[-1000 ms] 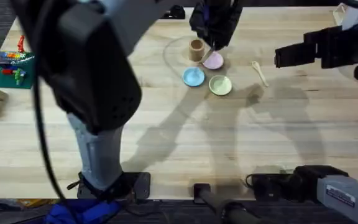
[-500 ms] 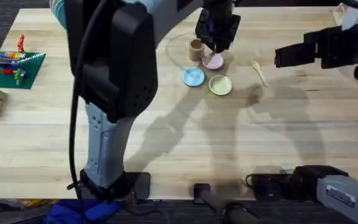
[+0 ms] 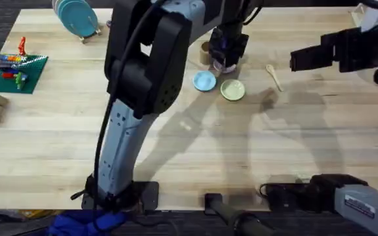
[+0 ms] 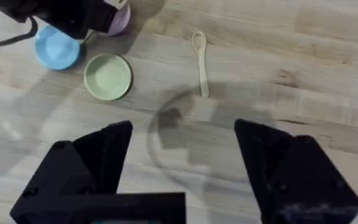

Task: Pick up a utensil and set it on the pink plate, then put the other utensil in the container.

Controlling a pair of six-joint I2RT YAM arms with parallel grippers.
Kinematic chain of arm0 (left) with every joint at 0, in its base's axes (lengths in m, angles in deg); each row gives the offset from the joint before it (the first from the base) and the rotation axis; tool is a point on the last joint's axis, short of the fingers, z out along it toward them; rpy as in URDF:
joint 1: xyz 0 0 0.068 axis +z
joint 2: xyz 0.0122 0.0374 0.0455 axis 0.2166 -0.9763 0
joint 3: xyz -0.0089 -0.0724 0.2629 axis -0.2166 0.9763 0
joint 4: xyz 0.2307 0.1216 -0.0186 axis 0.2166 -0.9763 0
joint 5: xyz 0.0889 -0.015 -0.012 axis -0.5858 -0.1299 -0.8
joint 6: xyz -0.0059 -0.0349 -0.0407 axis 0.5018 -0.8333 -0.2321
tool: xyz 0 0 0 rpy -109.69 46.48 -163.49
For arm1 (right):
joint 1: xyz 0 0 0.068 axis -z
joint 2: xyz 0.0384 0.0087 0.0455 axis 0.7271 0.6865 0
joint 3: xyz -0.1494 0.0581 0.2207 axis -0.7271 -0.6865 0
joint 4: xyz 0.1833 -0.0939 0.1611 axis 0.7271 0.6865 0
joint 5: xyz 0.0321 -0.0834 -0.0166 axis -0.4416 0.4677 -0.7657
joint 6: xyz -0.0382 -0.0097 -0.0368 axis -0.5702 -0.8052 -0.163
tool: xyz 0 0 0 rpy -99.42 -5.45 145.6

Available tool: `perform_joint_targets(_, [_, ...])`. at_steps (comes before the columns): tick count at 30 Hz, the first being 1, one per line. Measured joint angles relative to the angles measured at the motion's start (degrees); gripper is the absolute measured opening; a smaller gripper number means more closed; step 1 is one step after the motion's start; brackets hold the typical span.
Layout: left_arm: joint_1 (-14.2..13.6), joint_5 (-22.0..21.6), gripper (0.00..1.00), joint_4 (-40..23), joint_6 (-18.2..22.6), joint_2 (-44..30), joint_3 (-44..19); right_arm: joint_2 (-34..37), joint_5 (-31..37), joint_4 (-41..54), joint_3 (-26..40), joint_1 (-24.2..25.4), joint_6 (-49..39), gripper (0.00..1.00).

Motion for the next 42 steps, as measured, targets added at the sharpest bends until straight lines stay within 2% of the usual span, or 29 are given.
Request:
perform_joint_targets(16, [0.0,-0.2,0.042,0.4,0.0,0.0,0.0,0.0,0.0,0.0,0.0,0.0,0.0,0.998])
perform_joint_targets(17, [0.0,-0.2,0.069,0.4,0.0,0.0,0.0,0.0,0.0,0.0,0.0,0.0,0.0,0.998])
perform_joint_targets(21, [0.0,-0.2,0.310,0.4,-0.2,0.0,0.0,0.0,0.0,0.0,0.0,0.0,0.0,0.998])
perform_joint_targets(24, [0.0,-0.2,0.406,0.4,-0.3,0.0,0.0,0.0,0.0,0.0,0.0,0.0,0.0,0.997])
perform_joint_targets(31, [0.0,-0.2,0.494,0.4,-0.4,0.0,0.0,0.0,0.0,0.0,0.0,0.0,0.0,0.997])
perform_joint_targets(38, [0.0,-0.2,0.502,-0.3,-0.4,0.0,-0.4,0.0,0.0,0.0,0.0,0.0,0.0,0.998])
perform_joint_targets(42, [0.0,-0.2,0.514,-1.8,-0.4,0.0,-3.3,0.0,0.0,0.0,0.0,0.0,0.0,0.998])
